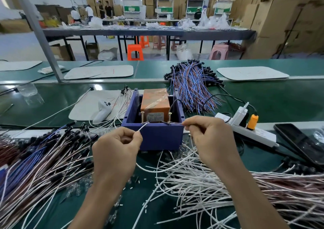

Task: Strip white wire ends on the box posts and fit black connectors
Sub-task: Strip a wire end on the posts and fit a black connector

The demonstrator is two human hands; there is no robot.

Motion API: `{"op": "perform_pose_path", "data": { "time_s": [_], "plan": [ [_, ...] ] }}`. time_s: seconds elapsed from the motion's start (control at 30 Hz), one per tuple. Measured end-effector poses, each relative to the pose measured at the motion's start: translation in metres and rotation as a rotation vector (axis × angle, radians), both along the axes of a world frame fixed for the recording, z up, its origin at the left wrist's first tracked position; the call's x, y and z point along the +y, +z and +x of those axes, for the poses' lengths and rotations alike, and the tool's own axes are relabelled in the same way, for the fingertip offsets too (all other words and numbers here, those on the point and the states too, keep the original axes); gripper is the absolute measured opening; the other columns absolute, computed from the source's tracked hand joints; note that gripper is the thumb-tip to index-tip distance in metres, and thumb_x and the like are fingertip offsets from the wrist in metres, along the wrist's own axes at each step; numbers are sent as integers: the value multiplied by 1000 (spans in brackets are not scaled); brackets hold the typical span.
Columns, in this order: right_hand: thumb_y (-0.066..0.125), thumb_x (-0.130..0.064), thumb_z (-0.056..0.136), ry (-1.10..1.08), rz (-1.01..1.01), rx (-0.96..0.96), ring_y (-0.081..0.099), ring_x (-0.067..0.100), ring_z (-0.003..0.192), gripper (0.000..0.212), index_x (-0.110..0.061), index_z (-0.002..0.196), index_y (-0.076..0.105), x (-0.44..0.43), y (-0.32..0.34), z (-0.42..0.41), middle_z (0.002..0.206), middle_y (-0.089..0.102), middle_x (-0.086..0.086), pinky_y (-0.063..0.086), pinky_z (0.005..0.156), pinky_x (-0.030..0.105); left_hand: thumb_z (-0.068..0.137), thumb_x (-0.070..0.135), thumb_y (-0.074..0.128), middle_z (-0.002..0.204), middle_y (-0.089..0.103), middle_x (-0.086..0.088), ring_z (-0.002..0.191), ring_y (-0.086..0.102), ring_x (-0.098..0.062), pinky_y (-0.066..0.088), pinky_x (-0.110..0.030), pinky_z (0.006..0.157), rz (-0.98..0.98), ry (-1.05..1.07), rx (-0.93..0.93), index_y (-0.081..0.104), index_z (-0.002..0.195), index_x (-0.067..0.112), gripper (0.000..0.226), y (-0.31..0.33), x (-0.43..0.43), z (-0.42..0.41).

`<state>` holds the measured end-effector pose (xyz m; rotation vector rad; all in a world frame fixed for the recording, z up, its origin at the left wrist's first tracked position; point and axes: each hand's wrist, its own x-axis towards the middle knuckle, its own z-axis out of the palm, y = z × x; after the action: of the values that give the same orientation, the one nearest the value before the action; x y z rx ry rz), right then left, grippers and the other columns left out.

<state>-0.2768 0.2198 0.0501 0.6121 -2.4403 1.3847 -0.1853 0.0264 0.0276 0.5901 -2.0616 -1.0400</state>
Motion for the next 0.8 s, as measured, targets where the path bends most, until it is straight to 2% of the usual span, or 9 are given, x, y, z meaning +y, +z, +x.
{"op": "perform_pose_path", "data": {
  "time_s": [0.17, 0.23, 0.3, 0.47, 0.5, 0.6, 0.8],
  "plan": [
    [76, -20, 85, -56, 105, 254, 60, 11, 60, 8, -26, 81, 78, -11, 0, 3, 64, 69, -12, 52, 62, 32, 82, 30, 78, 59, 65, 28, 54, 65, 0, 55, -26, 57, -62, 32, 23, 68, 62, 31, 22, 5, 2, -12],
    [78, -18, 85, -68, 119, 308, 63, 18, 66, 6, -24, 83, 79, -14, -6, 4, 71, 72, -9, 55, 67, 37, 82, 28, 78, 65, 65, 33, 62, 65, 2, 48, -18, 56, -120, 42, 26, 65, 60, 34, 26, 4, 1, -12],
    [80, -14, 84, -94, 121, 360, 64, 23, 69, 7, -21, 85, 80, -15, -11, 3, 75, 74, -6, 55, 73, 39, 80, 27, 78, 71, 64, 36, 67, 65, 2, 45, -16, 57, -136, 68, 30, 63, 60, 36, 27, 1, -2, -12],
    [80, -14, 80, -171, 71, 412, 61, 16, 68, 8, -21, 81, 79, -15, -18, -3, 71, 73, -8, 50, 70, 33, 80, 27, 78, 62, 65, 28, 58, 63, -2, 44, -22, 52, -111, 112, 60, 67, 61, 30, 22, -3, -10, -11],
    [77, -16, 79, -193, 62, 424, 57, 12, 68, 6, -22, 80, 79, -16, -20, -3, 70, 72, -8, 48, 69, 31, 80, 26, 79, 61, 65, 28, 57, 63, -2, 43, -21, 54, -111, 115, 56, 67, 61, 30, 23, -3, -11, -11],
    [77, -15, 78, -232, 48, 442, 48, 17, 75, 5, -20, 78, 78, -21, -27, 1, 65, 69, -7, 34, 67, 24, 80, 23, 79, 60, 64, 28, 57, 63, -2, 41, -19, 57, -101, 114, 28, 67, 60, 30, 24, -4, -13, -13],
    [70, -23, 80, -257, 64, 384, 54, 20, 61, 7, -25, 77, 76, -22, -33, 4, 63, 68, -8, 36, 64, 24, 81, 23, 79, 57, 64, 28, 56, 63, -3, 42, -19, 56, -111, 95, 16, 66, 60, 32, 26, -7, -14, -16]
  ]
}}
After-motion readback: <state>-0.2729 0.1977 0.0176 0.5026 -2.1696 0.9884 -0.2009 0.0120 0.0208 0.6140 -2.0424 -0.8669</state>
